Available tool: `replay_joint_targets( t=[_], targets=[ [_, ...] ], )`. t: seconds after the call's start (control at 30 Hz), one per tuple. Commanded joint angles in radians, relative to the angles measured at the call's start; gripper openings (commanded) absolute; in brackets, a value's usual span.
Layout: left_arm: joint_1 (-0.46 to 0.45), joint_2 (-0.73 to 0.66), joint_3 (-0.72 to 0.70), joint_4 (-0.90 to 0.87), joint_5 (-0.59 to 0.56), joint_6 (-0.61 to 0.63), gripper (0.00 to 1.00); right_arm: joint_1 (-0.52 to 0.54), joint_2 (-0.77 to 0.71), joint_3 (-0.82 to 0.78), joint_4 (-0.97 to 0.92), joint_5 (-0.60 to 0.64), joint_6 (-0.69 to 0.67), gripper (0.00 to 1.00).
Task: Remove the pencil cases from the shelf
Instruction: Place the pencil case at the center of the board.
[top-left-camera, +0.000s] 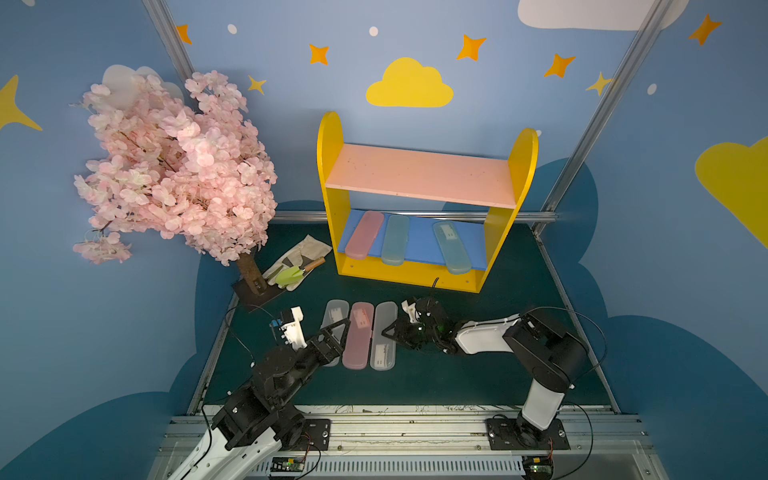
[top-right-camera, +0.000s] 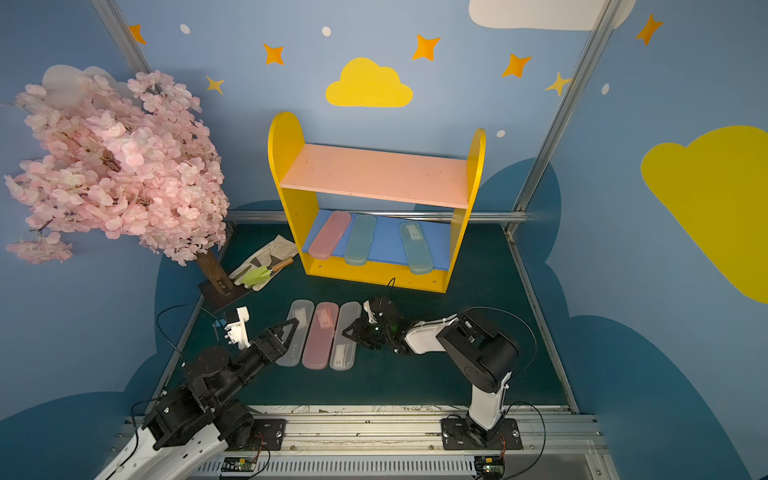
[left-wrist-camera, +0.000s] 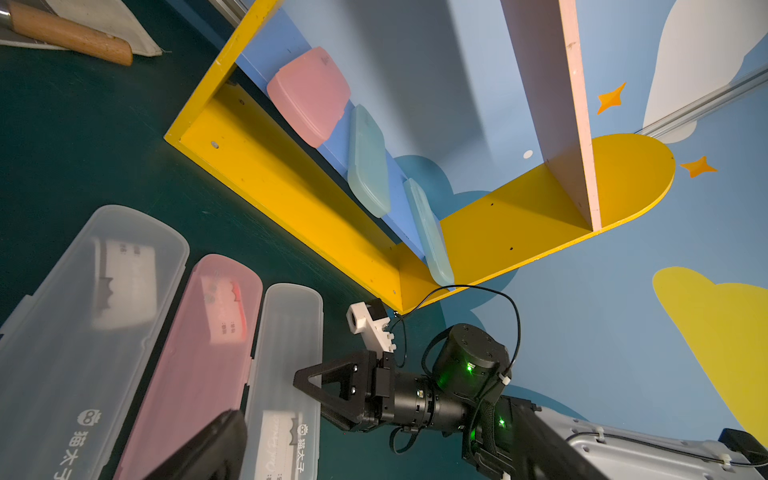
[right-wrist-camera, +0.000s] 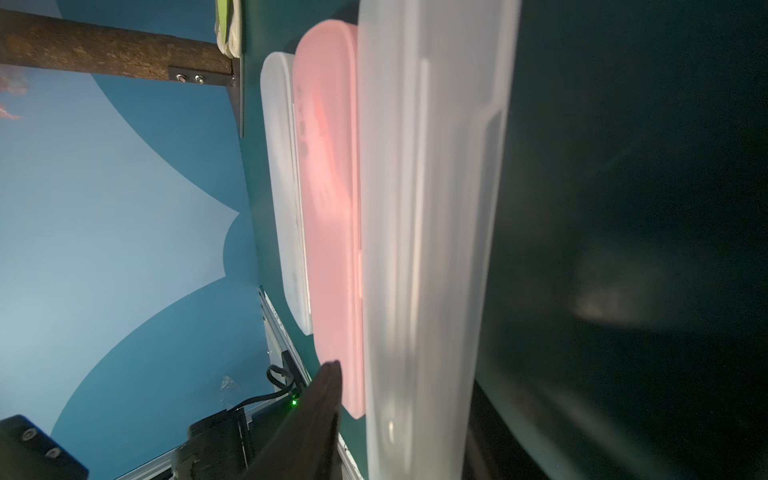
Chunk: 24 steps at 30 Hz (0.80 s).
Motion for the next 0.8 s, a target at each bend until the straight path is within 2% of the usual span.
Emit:
replay_joint_targets(
  t=[0.0,0.2,0.57,0.77],
  targets=[
    [0.004,-0.008,-0.008,-0.005,-0.012,-0.001,1.00,-0.003,-0.018,0.028,-0.060,0.007,-0.029,0.50],
    [0.005,0.013,0.005,-0.013,-0.018,-0.004,1.00,-0.005,-0.065,0.046,-0.195,0.042,-0.088,0.61],
    [0.008,0.161,0.072,-0.017,-0.036,-0.025,1.00,-0.005,-0.208,0.040,-0.412,0.127,-0.206,0.75],
    [0.064,0.247,0.105,0.023,0.009,-0.005,1.00,-0.005,-0.344,0.028,-0.514,0.188,-0.325,0.88]
  ],
)
